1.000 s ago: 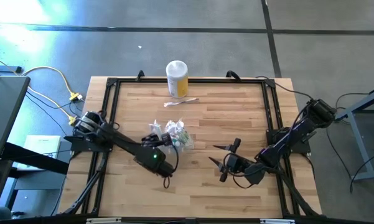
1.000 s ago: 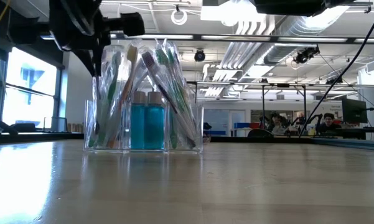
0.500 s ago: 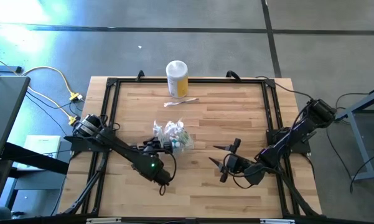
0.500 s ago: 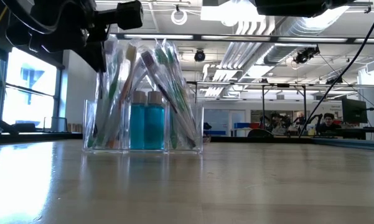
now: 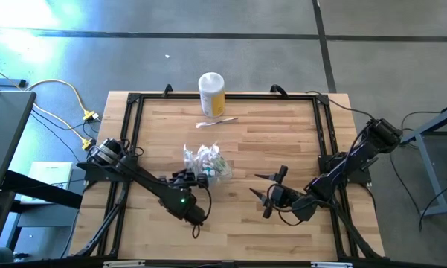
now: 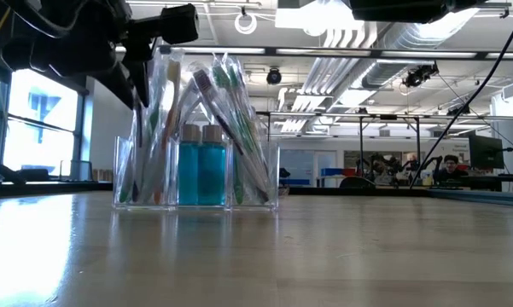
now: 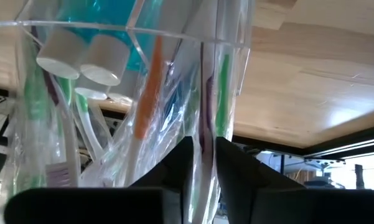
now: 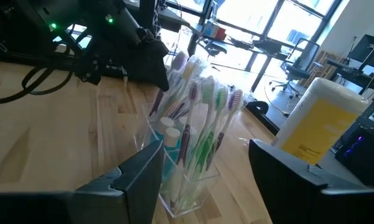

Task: Pick & Place toothbrushing station
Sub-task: Put the violet toothbrush into the transparent organizer

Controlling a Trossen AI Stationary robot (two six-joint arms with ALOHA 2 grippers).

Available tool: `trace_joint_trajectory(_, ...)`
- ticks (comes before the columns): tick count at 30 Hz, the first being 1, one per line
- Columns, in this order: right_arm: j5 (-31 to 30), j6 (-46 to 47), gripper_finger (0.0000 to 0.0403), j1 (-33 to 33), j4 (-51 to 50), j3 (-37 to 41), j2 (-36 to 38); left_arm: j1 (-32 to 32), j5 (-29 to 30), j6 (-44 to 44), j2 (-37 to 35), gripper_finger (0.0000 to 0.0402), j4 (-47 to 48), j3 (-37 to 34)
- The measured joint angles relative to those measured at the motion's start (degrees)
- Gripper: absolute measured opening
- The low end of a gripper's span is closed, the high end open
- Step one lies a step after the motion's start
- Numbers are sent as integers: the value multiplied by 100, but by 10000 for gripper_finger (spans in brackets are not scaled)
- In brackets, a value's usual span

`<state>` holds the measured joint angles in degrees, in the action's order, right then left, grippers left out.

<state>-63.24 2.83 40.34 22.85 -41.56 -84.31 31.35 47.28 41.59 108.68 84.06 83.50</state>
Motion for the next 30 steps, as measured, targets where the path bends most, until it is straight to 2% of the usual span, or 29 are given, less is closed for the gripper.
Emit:
trace_joint_trajectory(6,0,-2,229,0,1,0,0,33,-33,19,0,106,9,0)
trace_joint_trajectory(15,0,-2,229,0,3,0,0,141,357,437,0,189,82,29)
trace_joint_trajectory(20,20,-2,229,0,-2,0,0,299,396,439,-4,199,174,342)
trace_joint_trajectory(25,20,-2,229,0,-2,0,0,444,429,87,-7,200,543,775)
trace_joint_trajectory(30,21,-3,229,0,-2,0,0,454,932,-45,-172,200,605,998)
